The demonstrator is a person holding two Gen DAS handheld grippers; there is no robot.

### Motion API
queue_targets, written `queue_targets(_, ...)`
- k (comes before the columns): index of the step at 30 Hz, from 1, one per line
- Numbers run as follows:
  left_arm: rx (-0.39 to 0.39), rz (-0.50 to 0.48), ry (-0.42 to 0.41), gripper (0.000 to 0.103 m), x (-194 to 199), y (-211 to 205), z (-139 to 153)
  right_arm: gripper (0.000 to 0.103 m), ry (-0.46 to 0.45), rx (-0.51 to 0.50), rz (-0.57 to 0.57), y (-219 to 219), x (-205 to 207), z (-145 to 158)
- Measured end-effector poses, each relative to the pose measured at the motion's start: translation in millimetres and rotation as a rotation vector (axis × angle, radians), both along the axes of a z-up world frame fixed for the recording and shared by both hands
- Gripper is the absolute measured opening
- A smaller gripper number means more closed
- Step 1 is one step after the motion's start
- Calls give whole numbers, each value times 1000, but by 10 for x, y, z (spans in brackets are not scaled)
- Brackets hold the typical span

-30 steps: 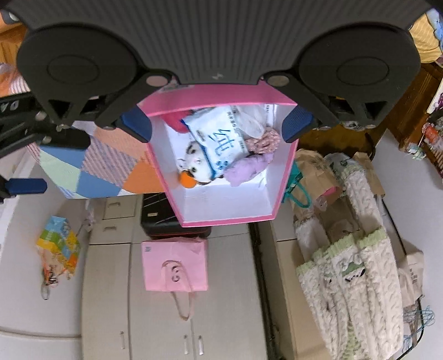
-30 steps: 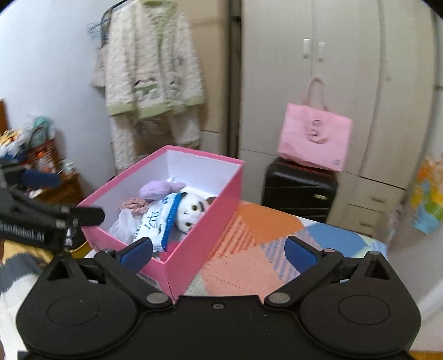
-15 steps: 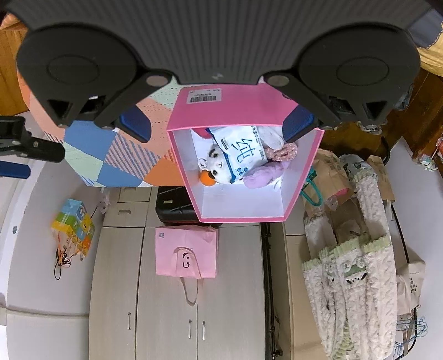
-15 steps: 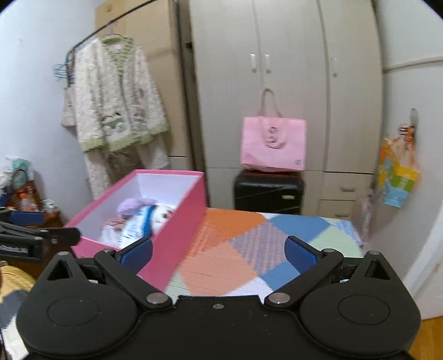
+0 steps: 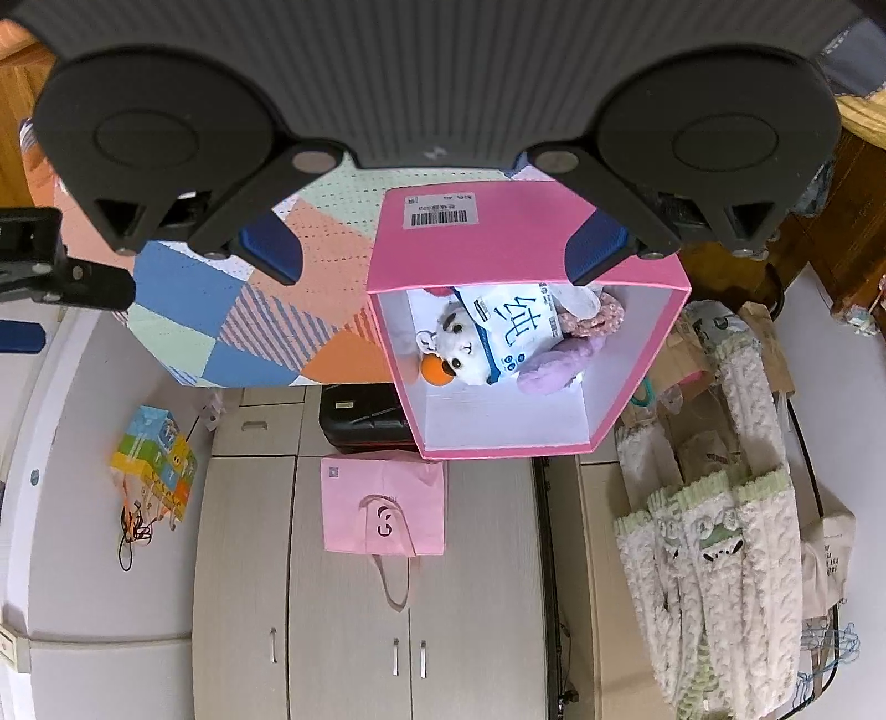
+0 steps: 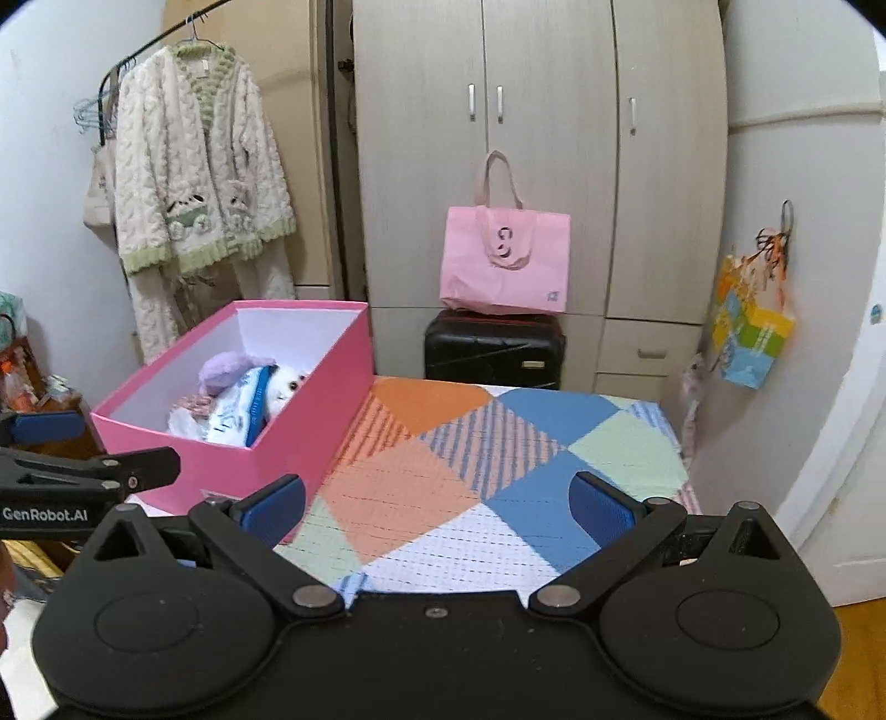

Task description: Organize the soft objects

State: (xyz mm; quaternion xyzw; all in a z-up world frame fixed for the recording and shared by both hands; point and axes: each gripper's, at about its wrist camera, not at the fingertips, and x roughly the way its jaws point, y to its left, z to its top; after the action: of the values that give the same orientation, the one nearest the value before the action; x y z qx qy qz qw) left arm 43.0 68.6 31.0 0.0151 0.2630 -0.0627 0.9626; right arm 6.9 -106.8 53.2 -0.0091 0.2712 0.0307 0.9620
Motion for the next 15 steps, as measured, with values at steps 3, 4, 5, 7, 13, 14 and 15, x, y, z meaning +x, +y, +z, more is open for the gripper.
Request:
queue_targets(3,-18,12,11,103,20,19,-40,103,-3,-24,-24,0,-22,-13)
queue_targets(4,-18,18,12,103,26,23,-52,103,-2,-24,-27,-6,-26,-11)
queue_targets(5,-17,25,12,103,30,31,-62,103,1,-23,-30,-15,-27,-12)
queue_targets(7,-16,42,10,103,39,40,-80,103,3,-26,-41,-38,-23,-15)
queue_targets(13,2,45,-5,103,27,26,-92,103,-3,-40,-79,-78,-29,-21)
queue_targets(14,2,42,-3,103,36,24,-91,103,-3,-40,-79,-84,-37,-27)
queue_targets(15,1,39,-2,103,37,21,-90,103,-3,-40,-80,-80,-43,-26)
